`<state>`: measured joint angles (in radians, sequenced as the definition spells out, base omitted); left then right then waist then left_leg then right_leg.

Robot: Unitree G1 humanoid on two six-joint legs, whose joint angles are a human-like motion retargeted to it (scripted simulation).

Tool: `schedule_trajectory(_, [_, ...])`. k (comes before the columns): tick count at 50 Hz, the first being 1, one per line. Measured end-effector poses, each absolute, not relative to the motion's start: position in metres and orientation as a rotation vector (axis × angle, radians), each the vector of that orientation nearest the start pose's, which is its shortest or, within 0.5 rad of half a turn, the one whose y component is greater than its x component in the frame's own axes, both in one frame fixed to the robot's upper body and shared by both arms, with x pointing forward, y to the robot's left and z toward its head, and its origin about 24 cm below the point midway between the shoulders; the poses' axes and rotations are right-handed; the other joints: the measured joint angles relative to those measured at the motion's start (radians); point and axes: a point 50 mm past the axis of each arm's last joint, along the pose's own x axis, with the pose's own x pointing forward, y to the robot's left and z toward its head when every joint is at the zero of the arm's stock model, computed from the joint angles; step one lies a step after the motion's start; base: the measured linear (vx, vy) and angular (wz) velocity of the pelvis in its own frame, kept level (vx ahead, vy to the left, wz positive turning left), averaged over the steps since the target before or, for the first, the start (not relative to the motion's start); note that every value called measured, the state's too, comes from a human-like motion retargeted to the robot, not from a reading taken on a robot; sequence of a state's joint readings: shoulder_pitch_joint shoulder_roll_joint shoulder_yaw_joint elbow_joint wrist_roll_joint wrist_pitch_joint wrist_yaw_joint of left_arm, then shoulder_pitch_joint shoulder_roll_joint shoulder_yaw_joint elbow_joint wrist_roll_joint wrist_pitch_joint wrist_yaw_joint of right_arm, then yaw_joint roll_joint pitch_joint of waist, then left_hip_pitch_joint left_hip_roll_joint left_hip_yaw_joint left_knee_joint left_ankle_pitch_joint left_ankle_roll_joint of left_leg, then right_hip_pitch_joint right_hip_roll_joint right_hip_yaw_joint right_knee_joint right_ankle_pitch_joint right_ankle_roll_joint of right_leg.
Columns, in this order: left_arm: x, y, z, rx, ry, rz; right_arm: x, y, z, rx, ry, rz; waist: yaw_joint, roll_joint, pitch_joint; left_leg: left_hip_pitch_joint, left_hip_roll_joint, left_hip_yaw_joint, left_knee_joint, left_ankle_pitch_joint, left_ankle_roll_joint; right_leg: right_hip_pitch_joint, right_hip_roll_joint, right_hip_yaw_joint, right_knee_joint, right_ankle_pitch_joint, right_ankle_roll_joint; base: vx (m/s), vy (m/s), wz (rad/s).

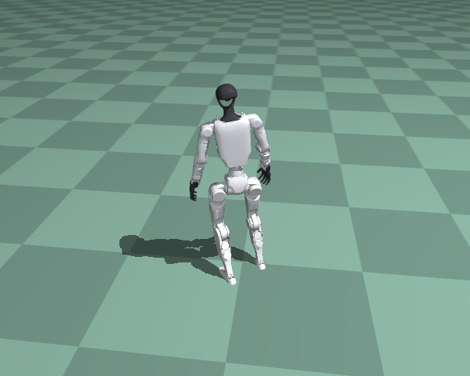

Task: Walk

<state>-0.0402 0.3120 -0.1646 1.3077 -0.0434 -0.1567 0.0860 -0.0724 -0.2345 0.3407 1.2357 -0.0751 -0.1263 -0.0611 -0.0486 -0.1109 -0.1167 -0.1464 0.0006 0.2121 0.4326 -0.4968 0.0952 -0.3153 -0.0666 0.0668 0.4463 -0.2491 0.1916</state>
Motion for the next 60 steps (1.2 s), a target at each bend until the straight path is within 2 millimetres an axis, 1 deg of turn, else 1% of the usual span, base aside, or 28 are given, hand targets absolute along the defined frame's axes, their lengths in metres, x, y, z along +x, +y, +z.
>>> schedule_trajectory(8, [0.084, 0.265, -0.154, 0.425, 1.175, 0.094, 0.136, -0.209, -0.151, -0.526, 1.004, 0.204, -0.009, -0.003, 0.008, -0.017, -0.012, 0.019, -0.010, 0.013, 0.011, -0.050, -0.008, 0.003, 0.037, 0.017, 0.023, 0.00, 0.00, 0.00])
schedule_trajectory(14, [0.074, 0.261, -0.157, 0.438, 1.213, 0.048, 0.144, -0.208, -0.148, -0.535, 0.979, 0.237, -0.022, -0.012, 0.020, -0.019, -0.032, 0.035, -0.028, 0.030, 0.020, -0.109, -0.026, -0.006, 0.122, 0.012, 0.032, -0.03, 0.04, -0.17])
schedule_trajectory(15, [0.073, 0.260, -0.158, 0.441, 1.219, 0.038, 0.146, -0.207, -0.147, -0.535, 0.976, 0.242, -0.024, -0.014, 0.022, -0.018, -0.036, 0.039, -0.032, 0.032, 0.021, -0.122, -0.031, -0.015, 0.143, 0.008, 0.028, -0.03, 0.05, -0.33])
schedule_trajectory(19, [0.068, 0.256, -0.160, 0.450, 1.243, -0.007, 0.152, -0.206, -0.145, -0.531, 0.961, 0.263, -0.027, -0.024, 0.030, -0.008, -0.047, 0.067, -0.049, 0.040, 0.028, -0.179, -0.079, -0.133, 0.270, -0.032, -0.043, -0.02, 0.04, -0.43])
schedule_trajectory(21, [0.065, 0.254, -0.161, 0.456, 1.256, -0.032, 0.155, -0.206, -0.144, -0.526, 0.954, 0.270, -0.034, -0.030, 0.035, -0.001, -0.056, 0.076, -0.057, 0.042, 0.030, -0.205, -0.103, -0.164, 0.333, -0.046, -0.065, 0.00, 0.04, -0.30])
schedule_trajectory(23, [0.062, 0.252, -0.162, 0.461, 1.268, -0.056, 0.158, -0.205, -0.143, -0.519, 0.947, 0.273, -0.042, -0.035, 0.040, 0.007, -0.066, 0.084, -0.069, 0.046, 0.032, -0.229, -0.122, -0.181, 0.383, -0.060, -0.078, 0.00, 0.04, -0.24])
schedule_trajectory(27, [0.057, 0.250, -0.164, 0.473, 1.286, -0.089, 0.162, -0.205, -0.141, -0.503, 0.939, 0.275, -0.058, -0.045, 0.045, 0.029, -0.085, 0.096, -0.106, 0.057, 0.030, -0.274, -0.139, -0.194, 0.419, -0.073, -0.084, 0.02, 0.03, -0.21])
schedule_trajectory(29, [0.058, 0.251, -0.163, 0.481, 1.287, -0.092, 0.164, -0.205, -0.140, -0.495, 0.937, 0.272, -0.063, -0.046, 0.043, 0.043, -0.091, 0.102, -0.140, 0.069, 0.028, -0.293, -0.138, -0.204, 0.399, -0.070, -0.083, 0.04, 0.03, -0.27])
schedule_trajectory(33, [0.065, 0.257, -0.160, 0.499, 1.268, -0.082, 0.166, -0.205, -0.140, -0.478, 0.941, 0.265, -0.065, -0.044, 0.036, 0.077, -0.099, 0.119, -0.216, 0.100, 0.022, -0.321, -0.127, -0.223, 0.320, -0.048, -0.075, 0.04, 0.02, -0.33])
schedule_trajectory(35, [0.073, 0.261, -0.158, 0.515, 1.246, -0.074, 0.167, -0.204, -0.140, -0.467, 0.942, 0.262, -0.063, -0.040, 0.030, 0.094, -0.101, 0.123, -0.259, 0.116, 0.022, -0.330, -0.115, -0.238, 0.261, -0.027, -0.069, 0.04, 0.02, -0.35])
schedule_trajectory(40, [0.086, 0.263, -0.154, 0.533, 1.201, -0.073, 0.165, -0.203, -0.141, -0.447, 0.957, 0.257, -0.058, -0.045, 0.021, 0.122, -0.112, 0.143, -0.312, 0.140, 0.020, -0.355, -0.109, -0.260, 0.171, 0.017, -0.058, 0.04, 0.01, -0.34])
schedule_trajectory(46, [0.099, 0.260, -0.152, 0.540, 1.158, -0.083, 0.160, -0.203, -0.144, -0.418, 0.980, 0.252, -0.048, -0.045, 0.013, 0.155, -0.120, 0.156, -0.363, 0.162, 0.026, -0.359, -0.101, -0.288, 0.081, 0.076, -0.051, 0.05, 0.00, -0.33])
schedule_trajectory(49, [0.104, 0.258, -0.151, 0.543, 1.139, -0.092, 0.150, -0.205, -0.148, -0.402, 1.011, 0.244, -0.045, -0.045, 0.013, 0.172, -0.124, 0.161, -0.380, 0.167, 0.030, -0.355, -0.098, -0.295, 0.049, 0.106, -0.047, 0.06, -0.02, -0.32])
schedule_trajectory(53, [0.108, 0.255, -0.151, 0.547, 1.120, -0.106, 0.124, -0.214, -0.155, -0.386, 1.087, 0.220, -0.041, -0.045, 0.013, 0.194, -0.130, 0.167, -0.392, 0.169, 0.036, -0.347, -0.096, -0.302, 0.021, 0.137, -0.045, 0.08, -0.03, -0.33])
schedule_trajectory(55, [0.109, 0.253, -0.151, 0.549, 1.115, -0.115, 0.115, -0.218, -0.157, -0.384, 1.114, 0.207, -0.039, -0.046, 0.013, 0.205, -0.132, 0.170, -0.394, 0.168, 0.039, -0.343, -0.096, -0.304, 0.012, 0.147, -0.044, 0.09, -0.03, -0.33])
schedule_trajectory(60, [0.110, 0.248, -0.152, 0.553, 1.110, -0.136, 0.112, -0.224, -0.157, -0.382, 1.116, 0.186, -0.035, -0.044, 0.011, 0.230, -0.136, 0.175, -0.390, 0.162, 0.043, -0.332, -0.096, -0.306, 0.005, 0.164, -0.043, 0.11, -0.05, -0.34])
